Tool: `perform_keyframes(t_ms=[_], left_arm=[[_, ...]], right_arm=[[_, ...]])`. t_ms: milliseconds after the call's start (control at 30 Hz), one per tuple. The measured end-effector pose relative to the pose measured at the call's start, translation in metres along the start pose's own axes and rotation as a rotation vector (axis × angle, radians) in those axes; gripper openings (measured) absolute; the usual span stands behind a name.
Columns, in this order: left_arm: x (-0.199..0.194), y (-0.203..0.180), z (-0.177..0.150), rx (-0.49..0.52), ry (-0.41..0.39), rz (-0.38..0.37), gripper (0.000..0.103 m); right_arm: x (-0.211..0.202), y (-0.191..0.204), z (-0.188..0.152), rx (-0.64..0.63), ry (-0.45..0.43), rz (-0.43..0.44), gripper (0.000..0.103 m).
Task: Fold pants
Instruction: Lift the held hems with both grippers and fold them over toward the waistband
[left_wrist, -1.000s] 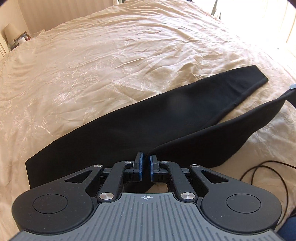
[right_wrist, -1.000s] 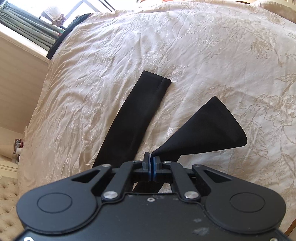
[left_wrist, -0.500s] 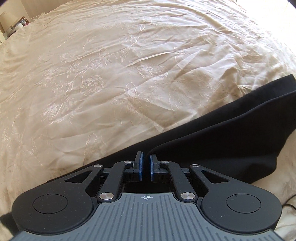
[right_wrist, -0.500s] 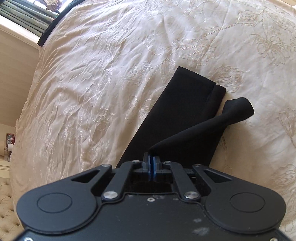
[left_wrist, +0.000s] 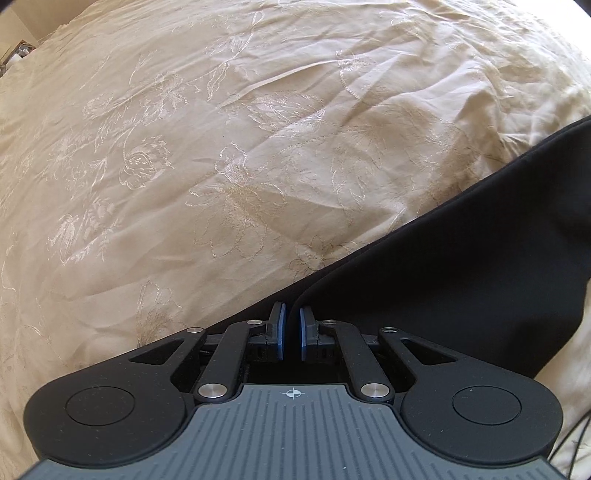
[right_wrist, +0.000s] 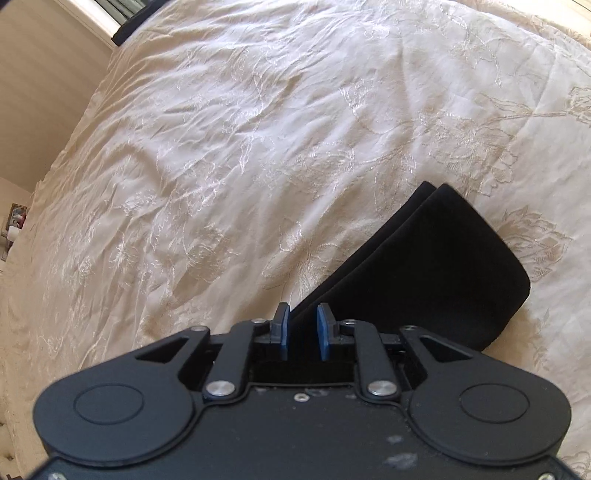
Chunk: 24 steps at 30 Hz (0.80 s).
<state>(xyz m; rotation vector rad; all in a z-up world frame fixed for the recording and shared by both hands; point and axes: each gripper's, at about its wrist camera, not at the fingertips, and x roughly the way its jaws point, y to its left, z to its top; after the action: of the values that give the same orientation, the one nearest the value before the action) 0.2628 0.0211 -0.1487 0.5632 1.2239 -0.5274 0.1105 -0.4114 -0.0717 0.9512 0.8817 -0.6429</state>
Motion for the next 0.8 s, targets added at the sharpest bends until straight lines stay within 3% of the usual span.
perform_keyframes(t_ms=[100, 267, 633, 700, 733, 800], left_arm=[[0.0, 0.001, 0.001, -0.016, -0.001, 0.0, 0.008], [0.004, -0.001, 0.004, -0.019, 0.002, 0.015, 0.008], [0.001, -0.003, 0.002, -0.019, 0.009, 0.018, 0.008], [-0.002, -0.003, 0.002, -0.024, 0.009, 0.015, 0.008], [-0.005, -0.003, 0.001, -0.029, 0.003, 0.014, 0.008], [-0.011, -0.001, 0.002, -0.038, -0.013, 0.012, 0.008]], right_arm=[[-0.03, -0.025, 0.007, 0.048, -0.088, 0.011, 0.027], [-0.047, -0.057, 0.018, -0.039, -0.145, -0.117, 0.028], [-0.005, -0.055, 0.034, -0.279, -0.057, -0.153, 0.033], [-0.005, -0.053, 0.034, -0.3, -0.046, -0.151, 0.023], [-0.006, -0.05, 0.033, -0.314, -0.04, -0.136, 0.011], [-0.013, -0.043, 0.033, -0.339, -0.076, -0.119, 0.01]])
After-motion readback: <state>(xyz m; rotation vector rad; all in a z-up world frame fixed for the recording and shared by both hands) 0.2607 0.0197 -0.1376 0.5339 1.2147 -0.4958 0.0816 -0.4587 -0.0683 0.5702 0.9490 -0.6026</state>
